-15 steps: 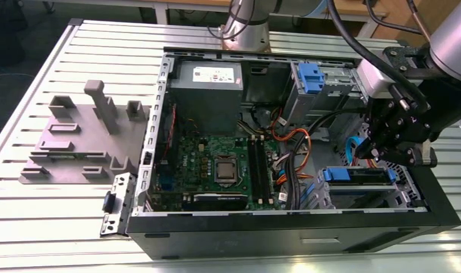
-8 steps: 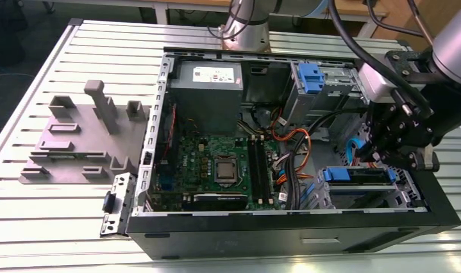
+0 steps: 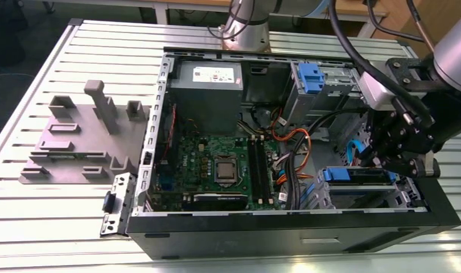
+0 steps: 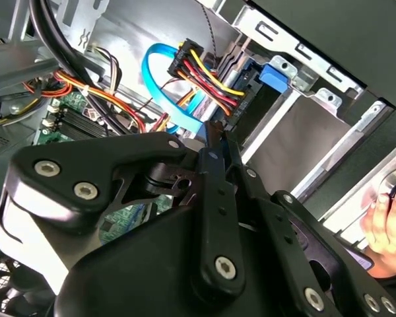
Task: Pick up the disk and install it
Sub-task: 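Insert the second disk wire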
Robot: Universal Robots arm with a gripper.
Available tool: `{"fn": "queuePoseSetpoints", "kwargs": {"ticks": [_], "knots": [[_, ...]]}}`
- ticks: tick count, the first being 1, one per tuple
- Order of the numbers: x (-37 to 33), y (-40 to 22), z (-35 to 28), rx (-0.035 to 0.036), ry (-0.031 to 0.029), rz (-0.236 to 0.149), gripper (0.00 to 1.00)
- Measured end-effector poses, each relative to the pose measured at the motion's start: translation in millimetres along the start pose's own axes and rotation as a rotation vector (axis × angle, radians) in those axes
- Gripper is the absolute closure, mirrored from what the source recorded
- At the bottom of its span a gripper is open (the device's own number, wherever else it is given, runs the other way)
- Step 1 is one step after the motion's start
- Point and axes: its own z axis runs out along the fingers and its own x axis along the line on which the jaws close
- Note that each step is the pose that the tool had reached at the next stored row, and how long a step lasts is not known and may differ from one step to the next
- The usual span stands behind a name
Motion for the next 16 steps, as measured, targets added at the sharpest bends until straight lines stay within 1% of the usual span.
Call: {"fn": "queuePoseSetpoints", "kwargs": {"ticks": [2,16], "knots": [[2.0,0.0,0.9,0.0000,-0.0008,0.000,0.84],[5.3,0.1,7.3,0.0000,-0.0006,0.000,0.84]]}}
